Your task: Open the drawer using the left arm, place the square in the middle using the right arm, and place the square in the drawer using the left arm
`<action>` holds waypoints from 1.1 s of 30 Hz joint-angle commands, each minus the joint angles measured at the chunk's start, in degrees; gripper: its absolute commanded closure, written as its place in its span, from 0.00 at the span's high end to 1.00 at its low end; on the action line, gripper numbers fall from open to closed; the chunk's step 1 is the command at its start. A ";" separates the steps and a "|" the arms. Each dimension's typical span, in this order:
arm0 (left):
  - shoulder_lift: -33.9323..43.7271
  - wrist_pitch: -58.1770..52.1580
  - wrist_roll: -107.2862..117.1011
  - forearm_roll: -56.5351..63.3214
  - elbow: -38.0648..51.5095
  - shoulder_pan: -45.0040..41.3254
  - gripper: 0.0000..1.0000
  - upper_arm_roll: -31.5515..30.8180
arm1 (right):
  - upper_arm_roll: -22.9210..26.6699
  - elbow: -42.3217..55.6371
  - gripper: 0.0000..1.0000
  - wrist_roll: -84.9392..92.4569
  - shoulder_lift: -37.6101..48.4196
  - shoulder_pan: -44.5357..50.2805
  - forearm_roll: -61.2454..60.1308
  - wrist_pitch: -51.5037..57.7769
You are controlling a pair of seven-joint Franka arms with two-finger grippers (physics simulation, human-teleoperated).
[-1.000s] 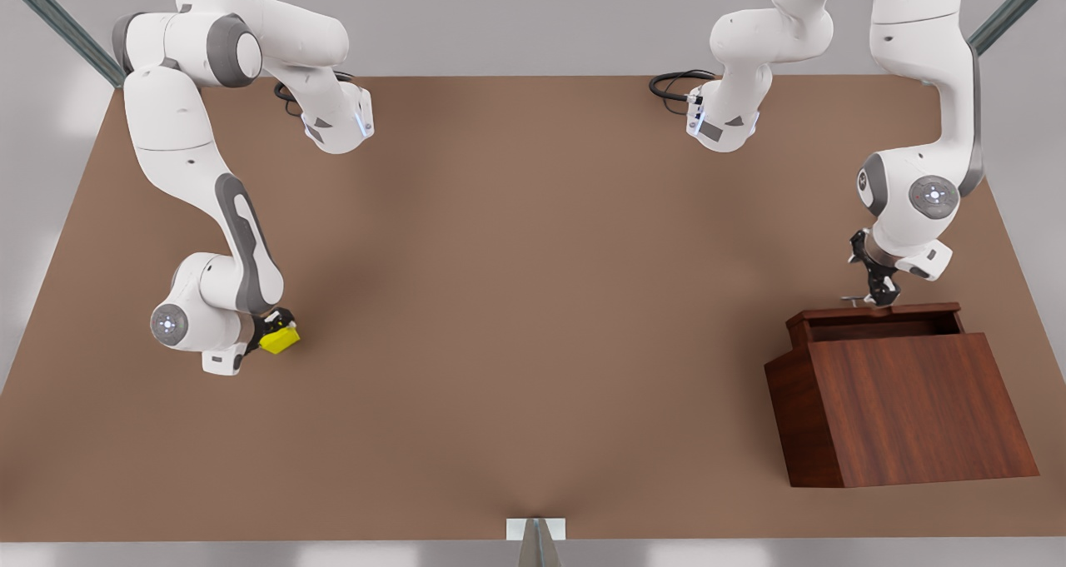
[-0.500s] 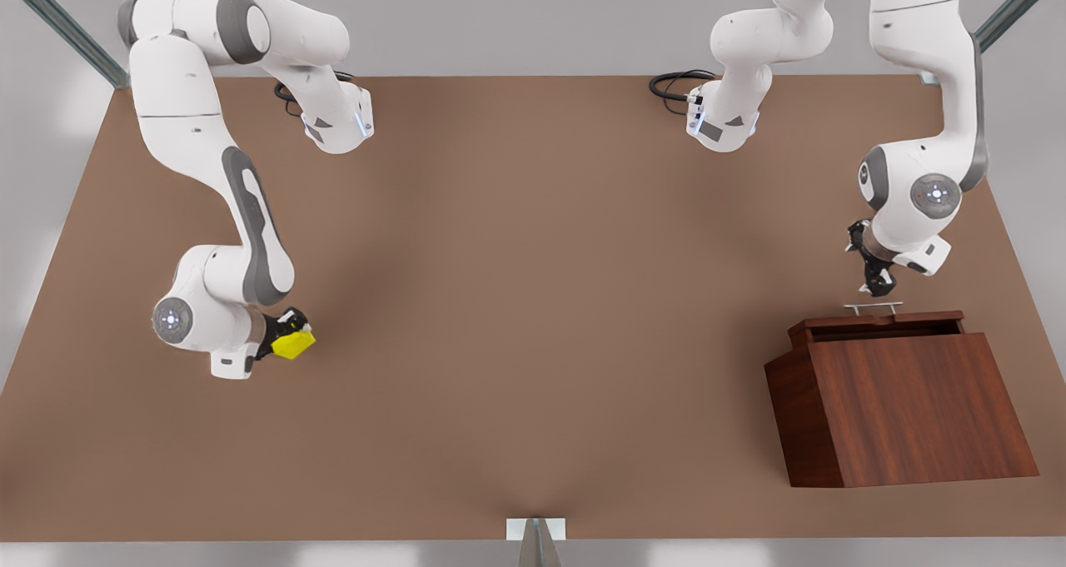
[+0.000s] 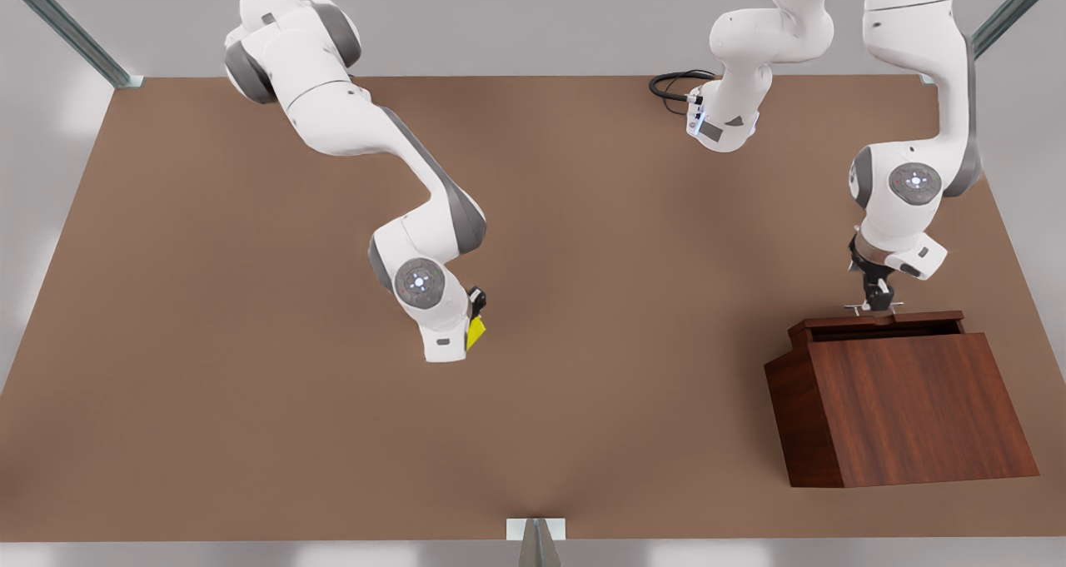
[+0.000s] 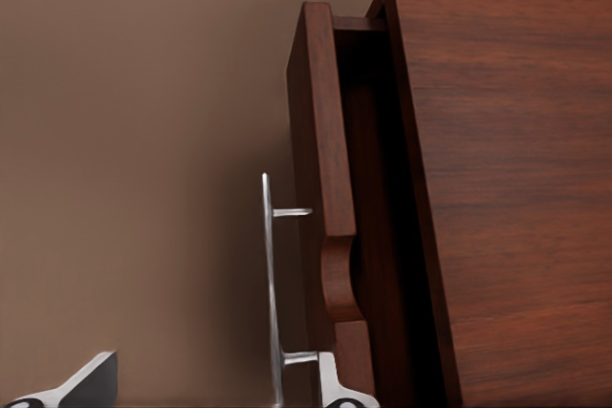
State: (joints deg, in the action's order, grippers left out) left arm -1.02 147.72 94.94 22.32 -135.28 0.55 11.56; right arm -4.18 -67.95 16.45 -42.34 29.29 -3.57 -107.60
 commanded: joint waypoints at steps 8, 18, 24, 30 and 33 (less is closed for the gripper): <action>0.85 13.47 3.76 1.67 -3.68 3.67 1.00 1.80 | -3.99 12.31 0.60 -68.74 -11.18 9.73 1.81 0.73; -0.03 12.95 4.20 1.76 -6.14 3.76 1.00 1.80 | -3.82 13.89 0.60 -87.47 -16.19 16.85 1.90 -9.03; -0.56 11.81 4.20 1.67 -6.05 3.76 1.00 1.71 | -3.55 13.45 0.58 -83.78 -17.77 18.87 9.02 -11.23; -0.47 9.61 4.20 1.67 -6.05 3.76 1.00 1.71 | -3.55 13.45 0.59 -74.64 -17.51 19.31 12.80 -7.01; -0.30 9.96 4.20 1.67 -5.87 3.67 1.00 1.71 | -3.55 13.45 0.59 -69.10 -17.42 19.31 13.94 -6.48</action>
State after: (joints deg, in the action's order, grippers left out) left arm -1.36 158.08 98.43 24.01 -141.18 7.06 13.20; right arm -7.70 -54.54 -45.10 -59.86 48.60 7.19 -117.44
